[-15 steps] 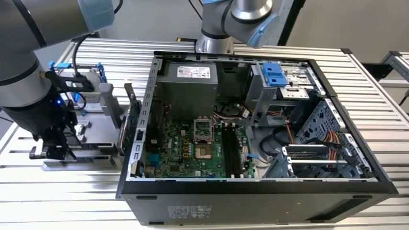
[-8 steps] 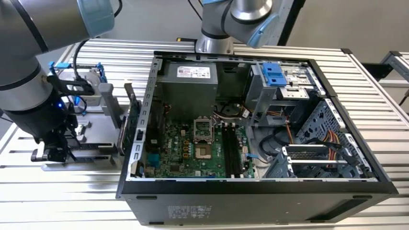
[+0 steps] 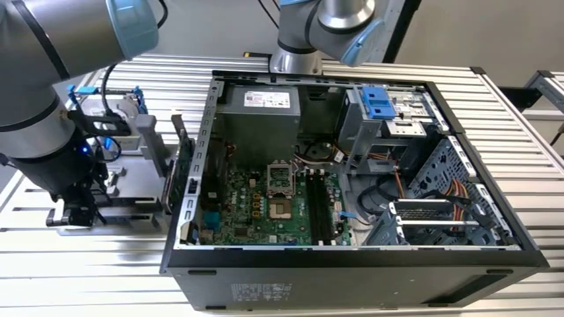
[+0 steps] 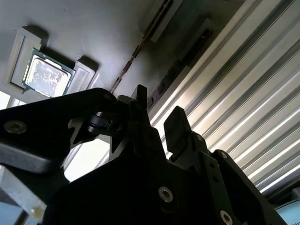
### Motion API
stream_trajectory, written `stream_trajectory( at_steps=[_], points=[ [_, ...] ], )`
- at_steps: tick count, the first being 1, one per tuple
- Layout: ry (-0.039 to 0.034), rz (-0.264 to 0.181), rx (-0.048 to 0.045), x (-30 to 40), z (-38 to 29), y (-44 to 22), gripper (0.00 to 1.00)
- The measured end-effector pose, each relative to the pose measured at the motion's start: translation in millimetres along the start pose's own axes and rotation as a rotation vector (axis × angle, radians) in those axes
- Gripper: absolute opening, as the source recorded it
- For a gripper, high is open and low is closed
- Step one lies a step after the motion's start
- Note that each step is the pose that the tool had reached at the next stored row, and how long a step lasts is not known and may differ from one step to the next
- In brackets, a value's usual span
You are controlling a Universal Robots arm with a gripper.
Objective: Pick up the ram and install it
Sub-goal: 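Pick up the ram and move it above insertion slot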
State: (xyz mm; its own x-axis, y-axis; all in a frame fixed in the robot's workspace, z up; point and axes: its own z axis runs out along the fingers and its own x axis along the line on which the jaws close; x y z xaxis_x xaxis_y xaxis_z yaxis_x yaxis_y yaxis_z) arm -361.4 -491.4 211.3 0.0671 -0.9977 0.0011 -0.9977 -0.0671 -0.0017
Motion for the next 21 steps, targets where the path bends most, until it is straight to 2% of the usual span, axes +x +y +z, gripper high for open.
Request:
stream_trajectory(
  at_steps=[15, 21],
  points=[
    [0.0, -0.01, -0.0001, -1.2, 15.1, 1.7, 1.0],
    [0.0005, -0.01, -0.0001, -1.4, 16.2, 1.7, 1.0]
  ],
)
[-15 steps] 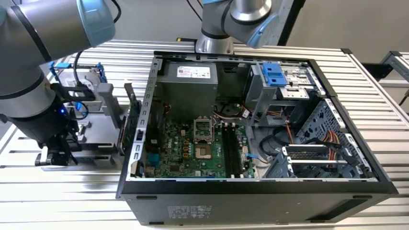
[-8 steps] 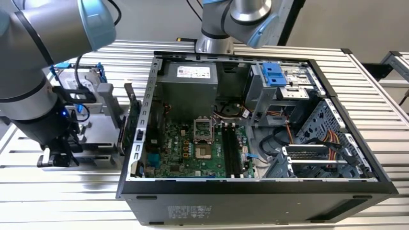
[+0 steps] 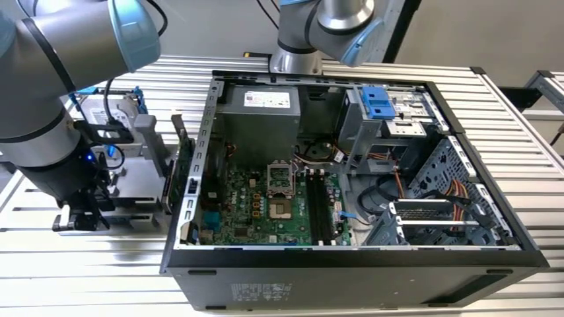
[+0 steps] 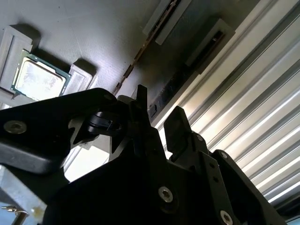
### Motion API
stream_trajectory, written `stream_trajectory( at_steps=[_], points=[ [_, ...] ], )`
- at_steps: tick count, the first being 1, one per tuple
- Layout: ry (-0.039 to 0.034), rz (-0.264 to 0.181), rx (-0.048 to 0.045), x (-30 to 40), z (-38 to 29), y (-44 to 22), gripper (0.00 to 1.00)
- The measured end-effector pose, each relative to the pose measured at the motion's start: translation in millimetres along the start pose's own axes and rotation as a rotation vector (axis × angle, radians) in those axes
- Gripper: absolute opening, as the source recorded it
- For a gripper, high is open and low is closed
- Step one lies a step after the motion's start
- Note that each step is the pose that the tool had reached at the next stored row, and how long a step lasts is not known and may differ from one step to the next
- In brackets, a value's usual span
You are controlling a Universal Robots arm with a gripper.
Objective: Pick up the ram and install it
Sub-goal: 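Pick up the ram and move it above insertion slot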
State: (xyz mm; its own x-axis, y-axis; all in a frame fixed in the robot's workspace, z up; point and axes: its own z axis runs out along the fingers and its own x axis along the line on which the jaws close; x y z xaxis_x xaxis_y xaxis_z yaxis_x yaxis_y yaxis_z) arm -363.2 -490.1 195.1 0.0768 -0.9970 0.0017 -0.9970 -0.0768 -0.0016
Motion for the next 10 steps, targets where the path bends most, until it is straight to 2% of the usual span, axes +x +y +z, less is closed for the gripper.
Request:
stream_trajectory(
  at_steps=[3, 4, 10],
  points=[
    [0.0001, 0.0, -0.0001, 0.0, 0.0, 0.0, 1.0],
    [0.0001, 0.0, -0.0001, 0.0, 0.1, 0.0, 0.0],
    [0.0001, 0.0, 0.0, 0.0, 0.3, 0.0, 0.0]
  ],
)
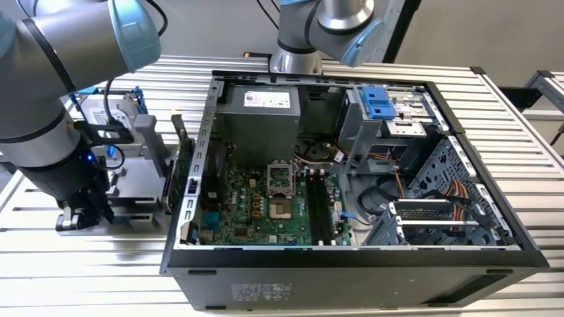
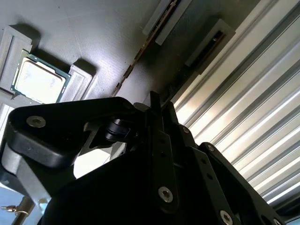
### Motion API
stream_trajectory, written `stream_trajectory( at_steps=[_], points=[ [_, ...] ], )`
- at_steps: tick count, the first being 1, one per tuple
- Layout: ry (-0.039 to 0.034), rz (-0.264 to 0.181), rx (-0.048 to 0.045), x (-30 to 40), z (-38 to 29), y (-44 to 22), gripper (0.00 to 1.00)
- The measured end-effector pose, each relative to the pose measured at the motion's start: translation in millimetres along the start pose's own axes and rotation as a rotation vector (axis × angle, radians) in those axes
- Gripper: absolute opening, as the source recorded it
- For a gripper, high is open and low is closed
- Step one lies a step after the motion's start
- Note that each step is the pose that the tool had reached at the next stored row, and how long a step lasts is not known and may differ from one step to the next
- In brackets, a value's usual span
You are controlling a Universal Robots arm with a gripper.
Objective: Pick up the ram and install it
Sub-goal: 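Pick up the ram and move it above insertion slot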
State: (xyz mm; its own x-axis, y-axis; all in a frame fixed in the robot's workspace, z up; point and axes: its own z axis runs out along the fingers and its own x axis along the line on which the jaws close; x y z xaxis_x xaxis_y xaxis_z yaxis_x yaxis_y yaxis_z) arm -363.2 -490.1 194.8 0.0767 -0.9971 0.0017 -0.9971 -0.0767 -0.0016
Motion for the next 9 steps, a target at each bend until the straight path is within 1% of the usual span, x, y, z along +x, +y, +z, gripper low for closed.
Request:
stream_trajectory(
  at_steps=[9],
  points=[
    [0.0, 0.0, -0.0001, 0.0, 0.3, 0.0, 0.0]
  ],
)
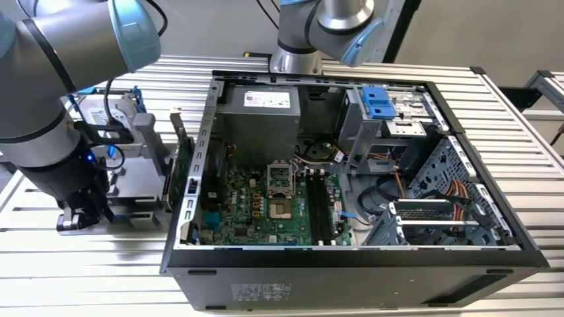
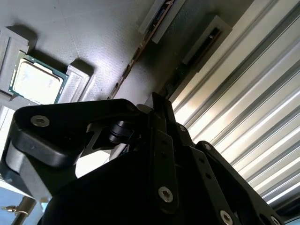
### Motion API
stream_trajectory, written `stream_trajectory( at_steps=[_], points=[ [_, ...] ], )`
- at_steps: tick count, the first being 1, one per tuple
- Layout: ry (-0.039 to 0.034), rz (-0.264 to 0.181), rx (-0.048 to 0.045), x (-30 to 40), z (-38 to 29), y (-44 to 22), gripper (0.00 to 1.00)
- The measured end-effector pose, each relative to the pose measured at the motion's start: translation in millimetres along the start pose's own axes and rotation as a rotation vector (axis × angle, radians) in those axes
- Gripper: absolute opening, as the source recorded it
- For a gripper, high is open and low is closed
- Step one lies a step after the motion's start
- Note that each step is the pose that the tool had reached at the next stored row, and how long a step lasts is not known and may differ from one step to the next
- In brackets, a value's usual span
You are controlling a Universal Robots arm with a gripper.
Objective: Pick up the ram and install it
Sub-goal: 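Pick up the ram and move it above insertion slot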
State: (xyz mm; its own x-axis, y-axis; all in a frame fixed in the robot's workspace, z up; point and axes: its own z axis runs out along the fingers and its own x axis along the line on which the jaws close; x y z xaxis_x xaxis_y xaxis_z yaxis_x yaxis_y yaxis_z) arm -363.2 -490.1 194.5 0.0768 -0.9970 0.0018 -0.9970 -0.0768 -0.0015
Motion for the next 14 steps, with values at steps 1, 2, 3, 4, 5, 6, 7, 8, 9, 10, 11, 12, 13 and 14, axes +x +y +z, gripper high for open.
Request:
stream_trajectory(
  at_steps=[1, 2, 3, 4, 5, 6, 7, 8, 9, 10, 11, 12, 13, 14],
  points=[
    [0.0, 0.0, 0.0, 0.0, 0.0, 0.0, 0.0],
    [0.0, 0.0, 0.0001, 0.0, 0.1, 0.0, 0.0],
    [0.0, 0.0, 0.0, 0.0, 0.1, 0.0, 0.0],
    [0.0, 0.0, 0.0, 0.0, 0.1, 0.0, 0.0],
    [0.0, 0.0, 0.0, 0.0, 0.2, 0.0, 0.0],
    [0.0, 0.0, 0.0, 0.0, 0.2, 0.0, 0.0],
    [0.0, 0.0, 0.0001, 0.0, 0.3, 0.0, 0.0],
    [0.0, 0.0, 0.0, 0.0, 0.3, 0.0, 0.0],
    [0.0, 0.0, 0.0001, 0.0, 0.3, 0.0, 0.0],
    [-0.0001, 0.0, 0.0001, 0.0, 0.3, 0.0, 0.0],
    [-0.0004, 0.0, 0.0005, 0.0, -0.1, -0.1, 0.0],
    [-0.0004, 0.0, 0.0006, 0.0, -0.8, -0.1, 0.0],
    [-0.0002, 0.0, 0.0003, 0.0, -2.0, 0.0, 0.0],
    [-0.0001, 0.0, 0.0001, 0.0, -3.3, 0.0, 0.0]
  ],
)
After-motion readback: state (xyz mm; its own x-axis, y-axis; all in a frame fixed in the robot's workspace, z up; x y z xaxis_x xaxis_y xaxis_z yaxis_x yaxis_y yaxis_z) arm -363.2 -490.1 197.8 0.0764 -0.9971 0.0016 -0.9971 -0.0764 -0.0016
